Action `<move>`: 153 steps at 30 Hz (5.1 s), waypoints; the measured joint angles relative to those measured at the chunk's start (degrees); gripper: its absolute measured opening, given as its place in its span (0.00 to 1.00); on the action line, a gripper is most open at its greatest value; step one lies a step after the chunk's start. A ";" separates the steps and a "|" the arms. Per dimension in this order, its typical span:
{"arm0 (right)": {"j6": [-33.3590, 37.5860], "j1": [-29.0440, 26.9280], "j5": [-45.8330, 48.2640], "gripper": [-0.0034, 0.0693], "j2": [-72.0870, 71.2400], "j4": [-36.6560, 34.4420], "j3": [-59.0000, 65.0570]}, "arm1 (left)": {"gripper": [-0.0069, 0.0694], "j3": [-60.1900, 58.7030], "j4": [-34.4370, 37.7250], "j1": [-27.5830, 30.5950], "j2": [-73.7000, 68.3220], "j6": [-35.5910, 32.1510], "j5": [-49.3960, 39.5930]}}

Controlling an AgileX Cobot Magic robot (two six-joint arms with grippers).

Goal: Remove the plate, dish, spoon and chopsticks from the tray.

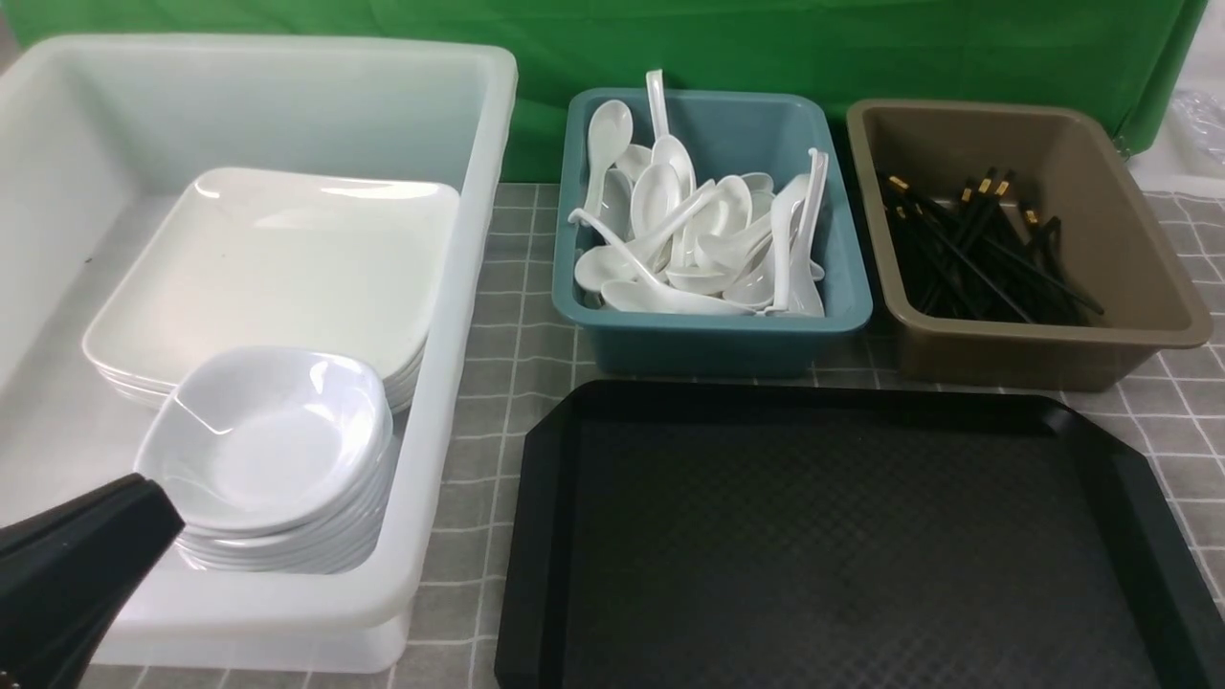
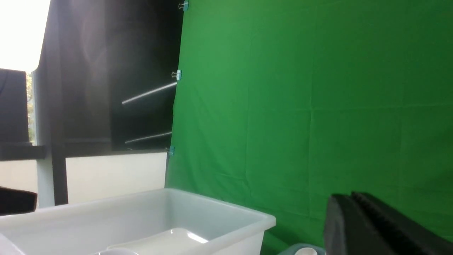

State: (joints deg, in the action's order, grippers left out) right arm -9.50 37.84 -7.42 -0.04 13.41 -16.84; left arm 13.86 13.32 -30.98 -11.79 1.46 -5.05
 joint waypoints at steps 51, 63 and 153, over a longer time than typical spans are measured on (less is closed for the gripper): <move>-0.14 0.00 0.06 0.27 0.00 -0.05 0.00 | 0.09 -14.20 -9.37 29.26 11.83 -1.46 -6.89; -0.14 0.00 0.06 0.31 0.00 -0.05 0.00 | 0.09 -14.20 -10.14 29.26 11.83 -1.46 -6.89; 19.56 -38.37 21.58 0.37 0.06 -16.06 17.24 | 0.09 -14.20 -10.35 29.26 11.87 -1.46 -6.89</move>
State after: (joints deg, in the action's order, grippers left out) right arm 10.05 -0.53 14.16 0.02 -2.65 0.40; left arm -0.34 2.97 -1.72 0.08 0.00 -11.95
